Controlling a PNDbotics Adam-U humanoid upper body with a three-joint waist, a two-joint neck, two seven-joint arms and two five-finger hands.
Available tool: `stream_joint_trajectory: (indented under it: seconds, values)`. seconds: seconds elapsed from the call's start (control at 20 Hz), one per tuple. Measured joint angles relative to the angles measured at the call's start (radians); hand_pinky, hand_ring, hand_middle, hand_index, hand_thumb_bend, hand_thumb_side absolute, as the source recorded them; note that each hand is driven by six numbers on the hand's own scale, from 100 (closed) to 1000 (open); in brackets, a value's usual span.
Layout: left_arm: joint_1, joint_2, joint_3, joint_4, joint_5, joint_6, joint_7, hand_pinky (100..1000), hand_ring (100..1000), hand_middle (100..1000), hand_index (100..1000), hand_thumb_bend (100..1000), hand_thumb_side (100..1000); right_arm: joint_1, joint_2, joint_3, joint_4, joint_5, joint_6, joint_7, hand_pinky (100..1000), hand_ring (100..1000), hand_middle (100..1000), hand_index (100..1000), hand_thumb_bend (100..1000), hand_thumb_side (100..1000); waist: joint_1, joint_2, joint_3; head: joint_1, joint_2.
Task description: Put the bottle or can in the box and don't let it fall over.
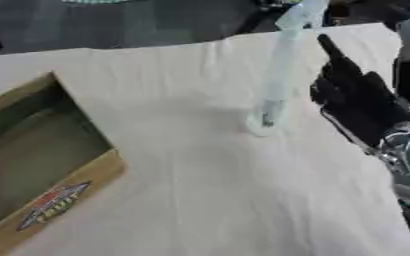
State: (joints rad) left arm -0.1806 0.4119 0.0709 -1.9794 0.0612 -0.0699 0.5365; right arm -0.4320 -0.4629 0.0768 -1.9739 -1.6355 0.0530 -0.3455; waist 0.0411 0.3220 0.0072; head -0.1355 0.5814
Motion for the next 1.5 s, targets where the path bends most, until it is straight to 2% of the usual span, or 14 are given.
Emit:
stream_joint_trajectory:
  seconds: [0.7,1.5]
  values:
    - [-0.008,0.000,0.000,0.000,0.001,-0.002,-0.002,722,727,738,876,587,744,-0.018,0.001,0.004,0.004,-0.013,0.009,0.001,100,156,185,1000,314,471,-0.008,0.012,0.008,0.001,-0.013]
    - [-0.016,-0.008,-0.004,0.000,0.001,-0.004,-0.004,723,724,737,875,585,745,-0.065,-0.026,0.004,0.007,-0.034,0.007,0.004,100,155,183,1000,309,471,-0.001,0.034,0.018,-0.018,-0.024]
